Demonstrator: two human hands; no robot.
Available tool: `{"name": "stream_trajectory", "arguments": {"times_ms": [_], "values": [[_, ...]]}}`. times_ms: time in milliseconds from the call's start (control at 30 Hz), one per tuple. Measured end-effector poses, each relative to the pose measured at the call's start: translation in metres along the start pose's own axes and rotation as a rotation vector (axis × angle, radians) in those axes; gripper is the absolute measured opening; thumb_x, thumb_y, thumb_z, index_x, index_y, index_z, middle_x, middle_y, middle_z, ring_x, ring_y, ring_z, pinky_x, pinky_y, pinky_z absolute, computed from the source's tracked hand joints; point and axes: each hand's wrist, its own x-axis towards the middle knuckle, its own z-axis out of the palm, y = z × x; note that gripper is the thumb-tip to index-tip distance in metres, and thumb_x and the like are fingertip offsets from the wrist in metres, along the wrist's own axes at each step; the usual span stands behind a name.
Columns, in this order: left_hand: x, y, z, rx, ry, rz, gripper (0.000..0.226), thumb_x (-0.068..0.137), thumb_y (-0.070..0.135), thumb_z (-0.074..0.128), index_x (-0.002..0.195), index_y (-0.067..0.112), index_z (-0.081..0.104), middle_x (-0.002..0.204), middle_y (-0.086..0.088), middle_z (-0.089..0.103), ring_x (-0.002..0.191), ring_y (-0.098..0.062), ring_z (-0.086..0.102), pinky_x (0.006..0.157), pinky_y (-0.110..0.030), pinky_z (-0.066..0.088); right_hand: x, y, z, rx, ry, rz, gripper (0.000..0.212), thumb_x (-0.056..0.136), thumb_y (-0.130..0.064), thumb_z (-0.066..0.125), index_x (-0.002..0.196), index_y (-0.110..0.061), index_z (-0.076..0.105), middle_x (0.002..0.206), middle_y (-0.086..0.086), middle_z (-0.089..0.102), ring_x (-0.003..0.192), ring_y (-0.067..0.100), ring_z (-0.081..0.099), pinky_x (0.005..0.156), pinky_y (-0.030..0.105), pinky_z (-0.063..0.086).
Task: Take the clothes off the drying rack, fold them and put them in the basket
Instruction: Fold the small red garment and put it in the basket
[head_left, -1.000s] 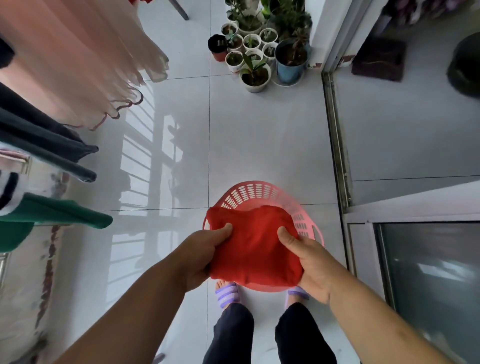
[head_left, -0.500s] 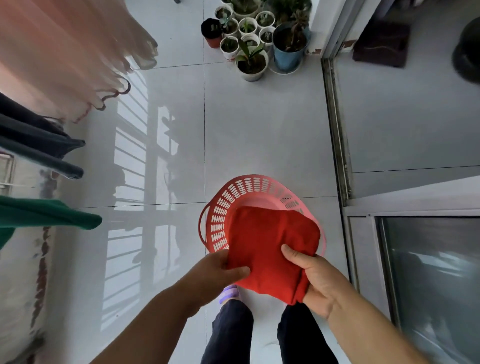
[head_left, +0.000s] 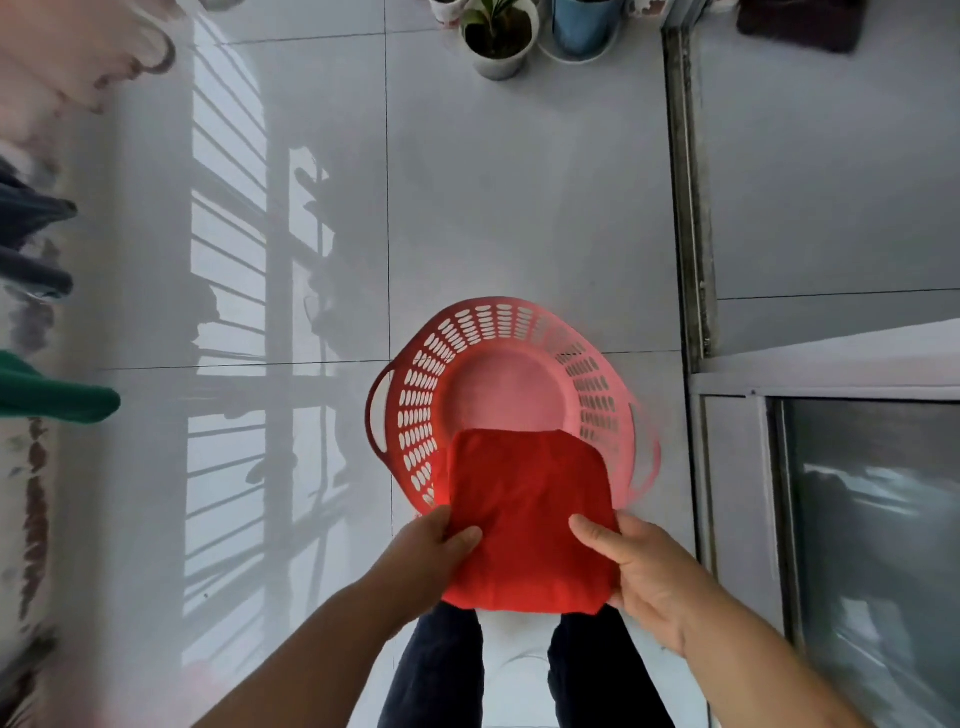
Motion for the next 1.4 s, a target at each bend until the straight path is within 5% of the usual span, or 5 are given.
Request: {"name": "stream_trajectory", "arguments": {"times_ms": [433, 667, 1033, 1200, 1400], "values": [[0.029, -0.033, 0.004, 0.001, 0.046, -0.266, 0.028, 0.100, 0.042, 0.045, 0.110, 0.018, 0.056, 0.097, 0.004, 0.062, 0.092, -0.017, 0.061, 0.076, -0.027, 0.047, 0.035, 0.054, -0.008, -0.567, 0.037, -0.031, 0.033, 0.087, -0.018, 0.069, 0.118, -0.022, 0.059, 0.125, 0.002, 0.061, 0.099, 0.000, 0.067, 0.068, 0.003, 0.046], [0.035, -0.017, -0.015, -0.144, 0.034, -0.195, 0.039, 0.097, 0.043, 0.052, 0.122, 0.014, 0.060, 0.109, 0.002, 0.068, 0.099, -0.019, 0.066, 0.089, -0.036, 0.053, 0.043, 0.033, 0.006, -0.473, 0.099, -0.198, 0.040, 0.093, -0.025, 0.063, 0.130, -0.031, 0.050, 0.117, -0.012, 0.068, 0.108, 0.001, 0.064, 0.100, 0.029, 0.049], [0.038, 0.030, -0.039, -0.277, 0.061, 0.005, 0.026, 0.094, 0.048, 0.050, 0.110, 0.028, 0.058, 0.109, 0.009, 0.064, 0.094, -0.007, 0.061, 0.066, -0.017, 0.047, 0.037, 0.007, 0.017, -0.658, 0.013, -0.224, 0.035, 0.086, -0.041, 0.069, 0.117, -0.032, 0.057, 0.098, -0.017, 0.067, 0.090, -0.012, 0.059, 0.071, 0.006, 0.044], [0.044, 0.024, -0.039, -0.222, -0.107, 0.022, 0.077, 0.078, 0.051, 0.072, 0.141, 0.028, 0.035, 0.134, 0.009, 0.046, 0.122, -0.017, 0.049, 0.097, -0.035, 0.049, 0.050, 0.010, 0.017, -0.477, 0.168, -0.280, 0.049, 0.086, -0.048, 0.067, 0.130, -0.029, 0.057, 0.116, -0.015, 0.069, 0.109, 0.002, 0.063, 0.096, 0.022, 0.049], [0.048, -0.004, -0.019, -0.110, -0.037, 0.025, 0.045, 0.096, 0.027, 0.059, 0.134, 0.035, 0.036, 0.136, 0.005, 0.044, 0.117, -0.016, 0.047, 0.087, -0.026, 0.048, 0.060, 0.038, 0.007, -0.232, 0.206, -0.035, 0.037, 0.090, -0.038, 0.067, 0.124, -0.028, 0.060, 0.114, -0.008, 0.072, 0.105, 0.015, 0.068, 0.098, 0.044, 0.052]]}}
